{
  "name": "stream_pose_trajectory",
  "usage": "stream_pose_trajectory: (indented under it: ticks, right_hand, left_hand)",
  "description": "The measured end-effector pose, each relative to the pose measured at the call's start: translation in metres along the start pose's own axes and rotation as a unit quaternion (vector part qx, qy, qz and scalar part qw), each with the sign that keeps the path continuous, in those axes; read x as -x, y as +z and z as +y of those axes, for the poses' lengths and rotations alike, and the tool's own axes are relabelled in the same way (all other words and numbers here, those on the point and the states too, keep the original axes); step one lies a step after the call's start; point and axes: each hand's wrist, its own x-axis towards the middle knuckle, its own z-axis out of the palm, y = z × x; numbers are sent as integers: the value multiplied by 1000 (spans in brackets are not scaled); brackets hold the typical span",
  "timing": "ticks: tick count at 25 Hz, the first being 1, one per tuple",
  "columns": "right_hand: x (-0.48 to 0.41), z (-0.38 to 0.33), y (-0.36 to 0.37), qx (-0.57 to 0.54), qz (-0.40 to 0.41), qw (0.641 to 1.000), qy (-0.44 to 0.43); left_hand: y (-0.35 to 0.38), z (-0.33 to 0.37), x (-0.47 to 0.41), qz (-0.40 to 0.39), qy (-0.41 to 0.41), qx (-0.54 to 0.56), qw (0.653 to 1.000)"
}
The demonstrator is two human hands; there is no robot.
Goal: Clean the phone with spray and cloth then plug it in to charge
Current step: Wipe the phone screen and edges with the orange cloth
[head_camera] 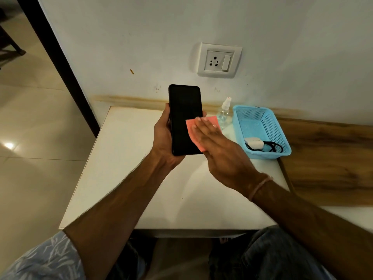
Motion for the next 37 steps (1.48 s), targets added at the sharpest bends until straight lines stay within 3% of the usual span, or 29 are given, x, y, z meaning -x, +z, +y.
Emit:
stream_pose_trajectory:
  ticks: [3, 9, 16, 22, 24, 29, 35, 37]
  right_hand:
    - [-15, -23, 14, -12, 16, 1000, 17]
    - [31, -12, 13, 43, -27, 990, -128]
    - [-15, -24, 7, -18, 45, 998, 27]
    - [22, -25, 13, 34, -19, 995, -91]
    - [24, -14, 4, 26, -16, 996, -85]
    - [-24, -27, 3, 18, 19, 999, 25]
    - [5, -32, 9, 32, -14, 997, -62]
    - [4, -19, -1, 20, 4, 999, -42]
  left_hand:
    - [-2, -2, 1, -2, -9, 9, 1000]
    - [-3, -1, 1, -24, 0, 5, 1000]
    - [-3, -5, 0, 3, -14, -3, 1000]
    - [-4, 0, 1, -29, -12, 13, 999]
    - [-2, -2, 0, -22, -6, 17, 1000]
    - [-1, -3, 0, -11, -14, 28, 999]
    - [-3, -1, -1, -36, -30, 31, 998]
    - [-3, -3, -2, -28, -19, 10, 999]
